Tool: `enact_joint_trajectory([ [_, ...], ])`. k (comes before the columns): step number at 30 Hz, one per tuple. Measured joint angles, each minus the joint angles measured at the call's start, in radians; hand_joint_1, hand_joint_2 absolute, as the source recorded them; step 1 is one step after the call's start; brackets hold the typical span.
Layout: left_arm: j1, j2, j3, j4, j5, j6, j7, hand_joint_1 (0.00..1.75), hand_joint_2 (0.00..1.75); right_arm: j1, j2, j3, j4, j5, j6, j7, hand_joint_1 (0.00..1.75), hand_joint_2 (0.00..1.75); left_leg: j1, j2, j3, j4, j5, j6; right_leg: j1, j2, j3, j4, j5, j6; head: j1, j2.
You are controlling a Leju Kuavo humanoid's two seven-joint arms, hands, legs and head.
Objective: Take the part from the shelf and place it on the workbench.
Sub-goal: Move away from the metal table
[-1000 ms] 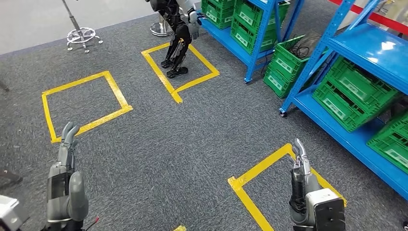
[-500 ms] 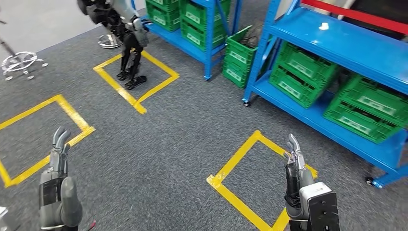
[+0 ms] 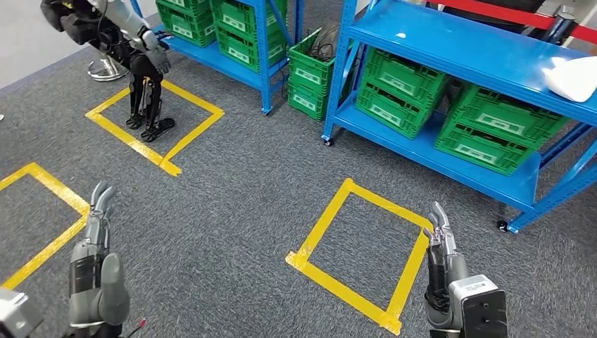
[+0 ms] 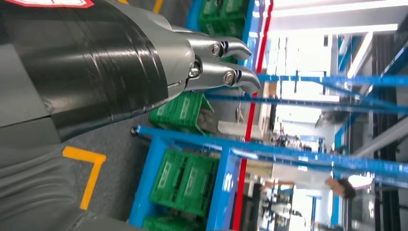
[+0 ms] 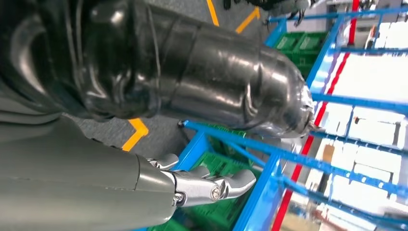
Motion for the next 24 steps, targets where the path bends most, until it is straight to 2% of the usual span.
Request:
enact_joint_trajectory([
  [1,0.001,0.000,0.000,0.000,0.000,0.000,-0.001,0.00,0.00,-0.001,0.000,0.000,0.000,0.000,0.000,0.000,0.00,0.00,0.000,0.010,0.005,-0.002,-0.002,-0.004,0.006,-0.020,0.017,-0.030,0.002,-0.006,0.001,0.000],
  [2,0.001,0.000,0.000,0.000,0.001,0.000,-0.001,0.00,0.00,-0.002,0.000,0.000,-0.001,0.000,0.000,0.001,0.00,0.00,0.001,0.022,0.009,-0.005,-0.003,-0.009,0.011,-0.030,0.019,-0.038,-0.003,-0.012,0.001,0.000],
  [4,0.002,0.000,0.000,0.000,0.004,0.001,-0.003,0.00,0.00,-0.001,0.000,0.000,-0.002,0.001,0.000,0.001,0.00,0.00,0.003,0.040,0.015,-0.009,-0.008,-0.022,0.013,-0.010,0.026,-0.054,0.002,-0.019,0.007,0.000],
  [5,0.001,0.000,0.000,0.000,0.006,0.000,-0.004,0.00,0.00,0.000,0.000,0.000,-0.002,0.002,-0.001,0.002,0.00,0.00,0.005,0.029,0.016,-0.005,-0.014,-0.028,0.009,0.004,0.035,-0.063,0.005,-0.022,0.007,0.000],
  [7,0.000,0.000,0.000,0.000,0.008,0.000,-0.007,0.00,0.00,-0.001,0.000,0.000,-0.003,0.004,-0.002,0.003,0.00,0.00,0.008,-0.033,-0.009,0.058,-0.052,-0.035,-0.001,0.033,0.056,-0.080,0.013,-0.030,0.001,0.000],
  [8,0.002,0.000,0.000,0.000,0.008,0.000,-0.008,0.00,0.00,-0.002,0.000,0.000,-0.002,0.004,-0.002,0.004,0.00,0.00,0.010,-0.067,-0.039,0.121,-0.080,-0.036,-0.002,0.046,0.058,-0.082,0.014,-0.032,-0.007,0.000],
  [9,0.004,0.000,0.000,0.001,0.009,0.000,-0.008,0.00,0.00,-0.003,0.000,0.000,-0.002,0.004,-0.003,0.005,0.00,0.00,0.010,-0.086,-0.077,0.192,-0.110,-0.038,-0.003,0.060,0.058,-0.082,0.013,-0.035,-0.015,0.000],
  [10,0.006,0.000,0.000,0.001,0.009,0.000,-0.008,0.00,0.00,-0.003,0.000,0.000,-0.002,0.004,-0.003,0.006,0.00,0.00,0.011,-0.093,-0.114,0.254,-0.128,-0.040,-0.003,0.076,0.058,-0.081,0.012,-0.035,-0.021,0.000],
  [11,0.007,0.000,0.000,0.002,0.009,0.000,-0.009,0.00,0.00,-0.002,0.000,0.000,-0.001,0.004,-0.003,0.006,0.00,0.00,0.011,-0.096,-0.140,0.288,-0.128,-0.041,-0.003,0.092,0.059,-0.079,0.010,-0.035,-0.026,0.000],
  [12,0.008,0.000,0.001,0.002,0.009,0.000,-0.009,0.00,0.00,-0.001,0.000,0.000,-0.001,0.004,-0.004,0.006,0.00,0.00,0.012,-0.097,-0.149,0.285,-0.109,-0.041,-0.004,0.109,0.060,-0.076,0.007,-0.033,-0.030,0.000],
  [13,0.007,0.000,0.001,0.002,0.009,0.000,-0.009,0.00,0.00,-0.001,0.000,0.000,-0.001,0.004,-0.004,0.007,0.00,0.00,0.013,-0.101,-0.137,0.241,-0.070,-0.040,-0.005,0.127,0.061,-0.071,0.003,-0.031,-0.034,0.000],
  [14,0.007,0.000,0.001,0.002,0.009,0.000,-0.009,0.00,0.00,-0.001,0.000,0.000,-0.001,0.004,-0.005,0.006,0.00,0.00,0.015,-0.112,-0.111,0.169,-0.024,-0.040,-0.006,0.143,0.063,-0.065,-0.002,-0.027,-0.038,0.000],
  [15,0.006,0.000,0.001,0.002,0.008,-0.001,-0.009,0.00,0.00,0.000,0.000,0.000,-0.001,0.004,-0.006,0.006,0.00,0.00,0.018,-0.129,-0.083,0.104,0.007,-0.039,-0.008,0.156,0.063,-0.059,-0.007,-0.024,-0.040,0.000],
  [16,0.006,0.000,0.001,0.003,0.007,-0.002,-0.009,0.00,0.00,0.000,0.000,0.000,-0.001,0.004,-0.006,0.006,0.00,0.00,0.022,-0.162,-0.057,0.050,0.025,-0.039,-0.009,0.170,0.059,-0.050,-0.012,-0.018,-0.043,0.000],
  [17,0.006,0.000,0.000,0.003,0.006,-0.003,-0.009,0.00,0.00,0.000,0.000,0.000,-0.001,0.004,-0.006,0.006,0.00,0.00,0.023,-0.187,-0.044,0.024,0.026,-0.038,-0.013,0.182,0.053,-0.045,-0.014,-0.010,-0.043,0.000],
  [19,0.004,0.000,0.000,0.003,0.004,-0.006,-0.008,0.00,0.00,0.000,0.000,0.000,-0.001,0.004,-0.006,0.005,0.00,0.00,0.021,-0.209,-0.034,0.016,0.018,-0.032,-0.021,0.209,0.034,-0.043,-0.013,0.007,-0.044,0.000],
  [20,0.003,0.000,0.000,0.003,0.004,-0.007,-0.008,0.00,0.00,0.002,0.000,-0.001,-0.001,0.004,-0.006,0.004,0.00,0.00,0.020,-0.194,-0.031,0.014,0.018,-0.026,-0.024,0.213,0.028,-0.044,-0.013,0.014,-0.043,0.000],
  [21,0.001,0.000,0.000,0.003,0.004,-0.007,-0.008,0.00,0.00,0.002,0.001,-0.001,-0.001,0.004,-0.007,0.004,0.00,0.00,0.021,-0.179,-0.026,0.009,0.019,-0.020,-0.022,0.195,0.019,-0.034,-0.018,0.019,-0.043,0.000],
  [23,-0.001,-0.002,0.000,0.003,0.003,-0.007,-0.008,0.00,0.00,0.000,0.001,-0.001,-0.002,0.003,-0.008,0.002,0.00,0.00,0.023,-0.149,-0.016,-0.001,0.017,-0.008,-0.016,0.126,-0.010,0.023,-0.045,0.025,-0.028,0.000],
  [24,0.000,-0.002,0.001,0.003,0.001,-0.007,-0.008,0.00,0.00,-0.001,0.001,-0.001,-0.001,0.003,-0.008,0.002,0.00,0.00,0.020,-0.130,-0.012,-0.002,0.014,-0.004,-0.015,0.092,-0.044,0.084,-0.071,0.028,-0.021,0.000],
])
